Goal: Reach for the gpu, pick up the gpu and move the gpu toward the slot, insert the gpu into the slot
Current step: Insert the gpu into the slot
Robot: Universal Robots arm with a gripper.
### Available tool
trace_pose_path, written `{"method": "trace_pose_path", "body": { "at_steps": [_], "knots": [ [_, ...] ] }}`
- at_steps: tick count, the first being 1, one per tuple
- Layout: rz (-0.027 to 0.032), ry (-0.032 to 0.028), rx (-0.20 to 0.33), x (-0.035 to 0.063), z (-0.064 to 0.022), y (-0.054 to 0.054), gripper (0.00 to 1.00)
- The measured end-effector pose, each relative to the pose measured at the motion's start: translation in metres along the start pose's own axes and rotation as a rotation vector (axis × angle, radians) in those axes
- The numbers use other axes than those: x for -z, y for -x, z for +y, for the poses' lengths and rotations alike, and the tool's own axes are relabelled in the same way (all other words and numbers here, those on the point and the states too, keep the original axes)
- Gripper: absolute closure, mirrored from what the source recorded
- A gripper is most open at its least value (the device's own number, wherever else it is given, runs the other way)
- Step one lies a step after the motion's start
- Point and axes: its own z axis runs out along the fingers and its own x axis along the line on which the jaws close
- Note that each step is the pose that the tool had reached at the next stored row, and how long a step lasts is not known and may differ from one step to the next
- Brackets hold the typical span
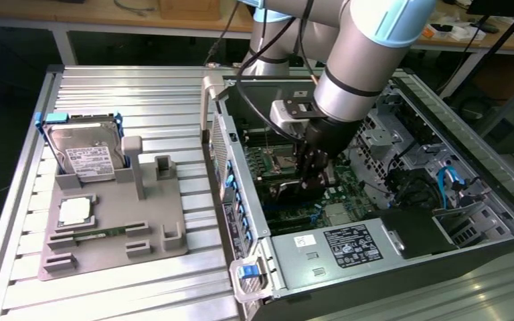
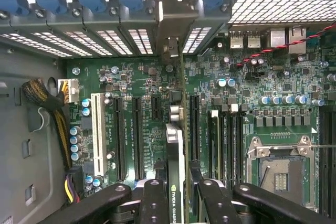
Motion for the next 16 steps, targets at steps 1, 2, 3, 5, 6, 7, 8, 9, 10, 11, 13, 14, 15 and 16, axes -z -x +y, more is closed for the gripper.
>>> {"method": "trace_pose_path", "body": {
  "at_steps": [1, 2, 3, 5, 6, 7, 8, 9, 10, 11, 13, 14, 15, 16],
  "knots": [
    [0.0003, -0.0002, 0.0, 0.0008, 0.0, -0.0001, 0.73],
    [0.0003, -0.0004, 0.0, 0.0014, 0.0001, -0.0001, 0.73],
    [0.0003, -0.0005, 0.0, 0.0021, 0.0001, 0.0, 0.73],
    [0.0, -0.001, 0.0, 0.0025, 0.0001, 0.0, 0.73],
    [0.0, -0.0016, 0.0, 0.0025, 0.0001, 0.0, 0.73],
    [-0.0001, -0.0026, 0.0, 0.0025, 0.0001, 0.0, 0.73],
    [0.0, -0.0042, 0.0, 0.0026, 0.0002, 0.0, 0.73],
    [0.0, -0.0068, 0.0, 0.0026, 0.0002, 0.0, 0.73],
    [-0.0001, -0.0087, 0.0, 0.0026, 0.0001, 0.0001, 0.73],
    [0.0001, -0.0103, 0.0, 0.0027, 0.0001, 0.0002, 0.73],
    [0.0, -0.0135, 0.0, 0.0027, 0.0001, 0.0005, 0.73],
    [-0.0002, -0.0152, 0.0, 0.0027, 0.0002, 0.0006, 0.73],
    [-0.0006, -0.017, 0.0, 0.0026, 0.0001, 0.0007, 0.73],
    [-0.0018, -0.0195, 0.001, 0.0026, 0.0001, 0.0007, 0.73]
  ]
}}
